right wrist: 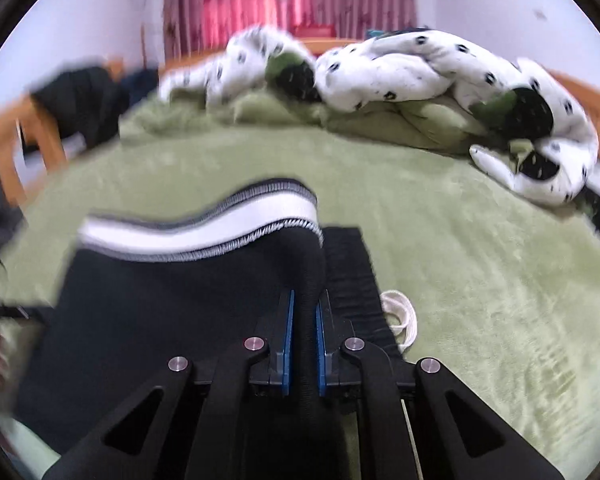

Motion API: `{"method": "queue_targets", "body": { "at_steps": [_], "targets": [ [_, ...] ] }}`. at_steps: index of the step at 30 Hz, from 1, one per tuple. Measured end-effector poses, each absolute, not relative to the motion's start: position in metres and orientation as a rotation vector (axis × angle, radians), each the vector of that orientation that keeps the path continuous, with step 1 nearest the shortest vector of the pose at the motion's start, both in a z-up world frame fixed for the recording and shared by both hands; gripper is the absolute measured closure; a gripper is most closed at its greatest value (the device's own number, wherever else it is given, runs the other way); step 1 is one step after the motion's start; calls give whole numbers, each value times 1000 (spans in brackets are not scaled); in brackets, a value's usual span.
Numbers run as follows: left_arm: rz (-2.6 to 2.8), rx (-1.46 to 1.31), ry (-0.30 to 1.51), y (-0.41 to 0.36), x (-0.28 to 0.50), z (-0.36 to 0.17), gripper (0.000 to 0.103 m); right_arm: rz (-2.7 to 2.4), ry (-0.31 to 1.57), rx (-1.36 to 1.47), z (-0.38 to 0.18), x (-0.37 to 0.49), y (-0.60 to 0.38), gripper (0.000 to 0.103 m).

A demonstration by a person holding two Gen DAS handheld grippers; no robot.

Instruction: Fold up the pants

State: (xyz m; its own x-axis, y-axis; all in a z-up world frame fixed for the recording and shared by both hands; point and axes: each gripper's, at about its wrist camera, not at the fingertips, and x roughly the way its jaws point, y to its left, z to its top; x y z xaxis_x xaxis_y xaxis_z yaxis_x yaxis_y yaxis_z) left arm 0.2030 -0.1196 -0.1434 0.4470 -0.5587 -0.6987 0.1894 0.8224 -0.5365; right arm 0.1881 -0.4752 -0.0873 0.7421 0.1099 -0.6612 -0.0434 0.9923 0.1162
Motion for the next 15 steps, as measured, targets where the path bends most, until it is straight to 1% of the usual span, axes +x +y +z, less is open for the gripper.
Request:
{"method": "queue_targets", "body": {
  "at_steps": [2,4,6,7,8,9,10,11,12,13,14,15],
  "targets": [
    [-492,-405,1031,-125,207,-146,37,30,741,94,-93,193,-486,95],
    [-502,-404,1044,-128,213,-150,37,-20,803,72,-114,206,-490,94],
    [-515,-408,1049,-130,217,-153,37,-12,794,95,-118,204,-493,89],
    [-523,-412,1050,-131,220,-155,37,-8,801,99,-114,203,-496,78],
    [-530,-419,1048,-132,221,-156,37,-8,816,105,-110,203,-500,63],
    [-538,-429,1044,-133,223,-158,37,-12,819,127,-105,203,-505,57],
    [-548,-444,1040,-136,226,-160,37,-10,814,155,-103,201,-510,48],
    [-556,-453,1038,-139,228,-161,37,12,840,165,-105,204,-513,43],
    [-570,-456,1034,-144,231,-162,37,43,889,168,-111,209,-513,42],
    [-576,-458,1030,-148,233,-162,37,82,945,177,-121,215,-512,39],
    [-572,-468,1026,-150,235,-162,37,104,958,201,-126,218,-515,31],
    [-572,-489,1025,-152,238,-162,37,118,963,235,-131,222,-519,29]
  ]
}}
